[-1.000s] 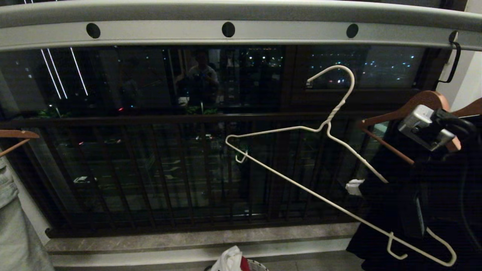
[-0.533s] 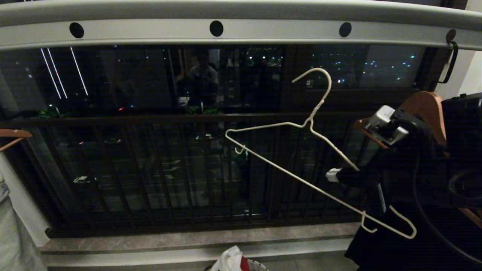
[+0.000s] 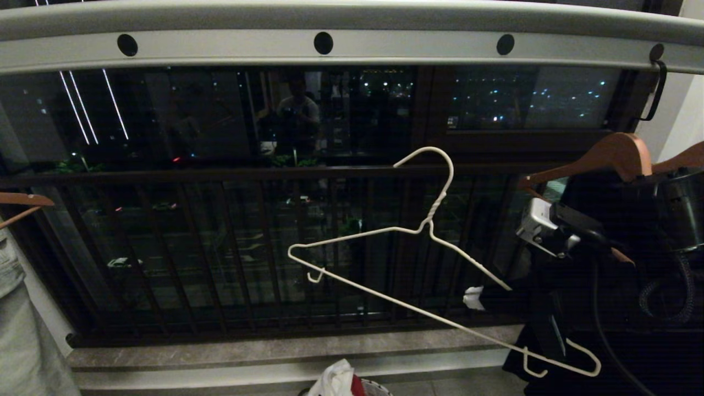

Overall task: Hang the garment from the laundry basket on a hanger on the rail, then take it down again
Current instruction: Pick up clothes from the basket

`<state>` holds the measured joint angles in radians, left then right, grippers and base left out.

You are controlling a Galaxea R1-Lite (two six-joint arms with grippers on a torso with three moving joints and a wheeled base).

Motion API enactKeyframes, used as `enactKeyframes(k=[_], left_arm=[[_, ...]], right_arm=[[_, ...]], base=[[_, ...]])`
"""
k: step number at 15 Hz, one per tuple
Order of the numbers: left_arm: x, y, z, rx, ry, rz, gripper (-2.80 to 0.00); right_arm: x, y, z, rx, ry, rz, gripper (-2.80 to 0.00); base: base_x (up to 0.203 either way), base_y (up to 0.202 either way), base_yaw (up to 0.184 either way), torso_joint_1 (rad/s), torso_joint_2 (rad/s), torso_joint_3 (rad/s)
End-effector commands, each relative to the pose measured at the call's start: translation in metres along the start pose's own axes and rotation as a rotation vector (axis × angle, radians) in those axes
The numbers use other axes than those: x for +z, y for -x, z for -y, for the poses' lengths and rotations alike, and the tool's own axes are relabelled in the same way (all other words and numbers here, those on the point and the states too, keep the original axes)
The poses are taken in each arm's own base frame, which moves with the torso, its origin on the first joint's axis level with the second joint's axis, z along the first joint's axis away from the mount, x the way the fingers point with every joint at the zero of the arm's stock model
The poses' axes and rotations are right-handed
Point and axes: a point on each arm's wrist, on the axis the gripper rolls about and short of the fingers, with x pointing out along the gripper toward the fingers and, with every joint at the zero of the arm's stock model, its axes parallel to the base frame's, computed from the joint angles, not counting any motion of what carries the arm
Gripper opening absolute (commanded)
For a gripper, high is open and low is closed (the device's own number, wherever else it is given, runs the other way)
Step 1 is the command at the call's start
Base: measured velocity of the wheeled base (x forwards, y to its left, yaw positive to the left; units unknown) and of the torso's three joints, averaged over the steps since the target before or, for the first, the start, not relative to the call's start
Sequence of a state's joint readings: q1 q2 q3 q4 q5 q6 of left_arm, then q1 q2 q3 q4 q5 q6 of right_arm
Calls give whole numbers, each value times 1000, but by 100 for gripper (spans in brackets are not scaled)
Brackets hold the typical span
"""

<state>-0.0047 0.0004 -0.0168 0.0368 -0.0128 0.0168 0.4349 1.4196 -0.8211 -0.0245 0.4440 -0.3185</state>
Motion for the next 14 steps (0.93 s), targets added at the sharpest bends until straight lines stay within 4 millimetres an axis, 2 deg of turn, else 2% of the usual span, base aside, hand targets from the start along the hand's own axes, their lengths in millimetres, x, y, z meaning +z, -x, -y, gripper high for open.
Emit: enactKeyframes(k=[1, 11, 14], left_arm=[[0, 0, 0, -1, 0, -1, -280], [0, 0, 0, 0, 0, -1, -280], [0, 0, 0, -1, 0, -1, -280]], right_arm=[[-3, 1, -2, 28, 11, 1, -280], [-6, 3, -6, 38, 22, 1, -280], [-5, 3, -6, 34, 23, 1, -280]], base=[[0, 0, 0, 0, 0, 0], [0, 0, 0, 0, 0, 0], [0, 0, 0, -126, 256, 142]])
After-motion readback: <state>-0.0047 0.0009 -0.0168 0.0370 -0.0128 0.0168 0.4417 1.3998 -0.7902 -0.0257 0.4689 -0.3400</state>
